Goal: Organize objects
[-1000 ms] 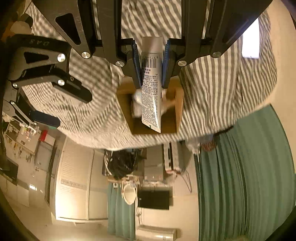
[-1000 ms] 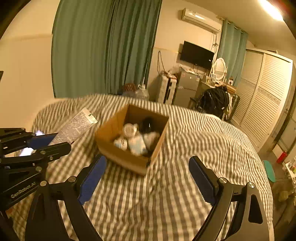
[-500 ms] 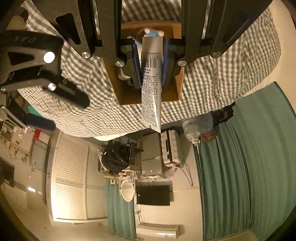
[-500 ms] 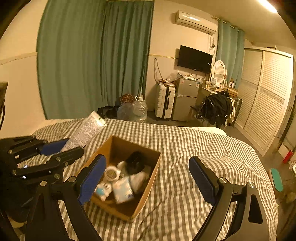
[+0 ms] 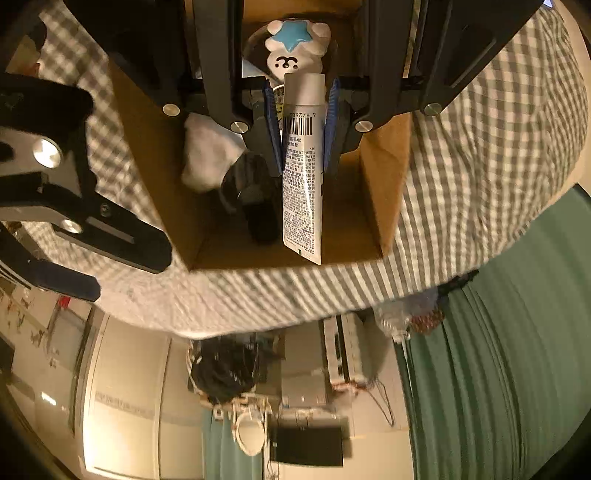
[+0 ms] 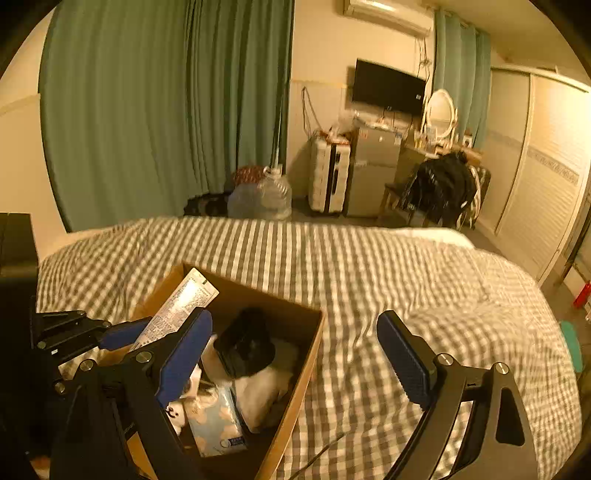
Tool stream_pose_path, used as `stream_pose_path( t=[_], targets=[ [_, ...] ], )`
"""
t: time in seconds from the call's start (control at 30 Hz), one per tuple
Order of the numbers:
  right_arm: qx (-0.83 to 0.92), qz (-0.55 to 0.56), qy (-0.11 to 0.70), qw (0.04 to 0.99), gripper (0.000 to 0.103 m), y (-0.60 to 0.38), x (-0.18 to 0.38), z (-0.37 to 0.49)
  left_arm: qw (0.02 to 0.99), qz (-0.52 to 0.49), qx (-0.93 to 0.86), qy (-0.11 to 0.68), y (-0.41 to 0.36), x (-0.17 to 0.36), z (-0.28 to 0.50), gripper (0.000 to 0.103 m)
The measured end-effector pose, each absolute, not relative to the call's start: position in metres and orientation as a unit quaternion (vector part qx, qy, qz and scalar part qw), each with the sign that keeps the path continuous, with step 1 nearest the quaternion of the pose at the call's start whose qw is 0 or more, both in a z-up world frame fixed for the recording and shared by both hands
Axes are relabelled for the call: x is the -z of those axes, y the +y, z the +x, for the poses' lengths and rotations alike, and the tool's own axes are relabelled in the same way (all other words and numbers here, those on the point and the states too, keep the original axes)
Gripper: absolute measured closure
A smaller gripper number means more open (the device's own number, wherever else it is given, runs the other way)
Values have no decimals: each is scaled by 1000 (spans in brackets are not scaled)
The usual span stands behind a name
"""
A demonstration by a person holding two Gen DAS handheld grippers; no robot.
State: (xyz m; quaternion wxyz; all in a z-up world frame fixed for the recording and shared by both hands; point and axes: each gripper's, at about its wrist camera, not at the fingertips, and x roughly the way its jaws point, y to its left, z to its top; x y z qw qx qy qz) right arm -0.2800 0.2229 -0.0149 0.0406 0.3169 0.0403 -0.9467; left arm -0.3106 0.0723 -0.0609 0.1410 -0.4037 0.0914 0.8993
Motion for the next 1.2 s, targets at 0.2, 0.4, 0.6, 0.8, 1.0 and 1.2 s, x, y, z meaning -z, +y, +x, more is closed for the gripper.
stream_pose_path(
  t=[0.2, 0.4, 0.6, 0.8, 1.0, 1.2],
  targets=[
    [943, 329, 41, 39, 12, 228, 27, -282, 143, -427, -887, 96, 76, 78, -316, 79],
    [945, 326, 27, 22, 12, 234, 25, -276, 125, -426, -892, 87, 76, 72, -307, 39],
    [950, 311, 16, 18, 12, 239, -4, -257, 127, -379, -912, 91, 81, 25, -280, 24],
    [966, 258, 19, -1, 11, 242, -66, -212, 115, -328, -933, 89, 70, -35, -240, 19],
    [979, 201, 37, -23, 8, 237, -124, -157, 92, -275, -953, 91, 51, -91, -196, 7],
    [989, 136, 41, -31, 2, 232, -169, -99, 87, -220, -968, 82, 35, -131, -150, 2]
  ],
)
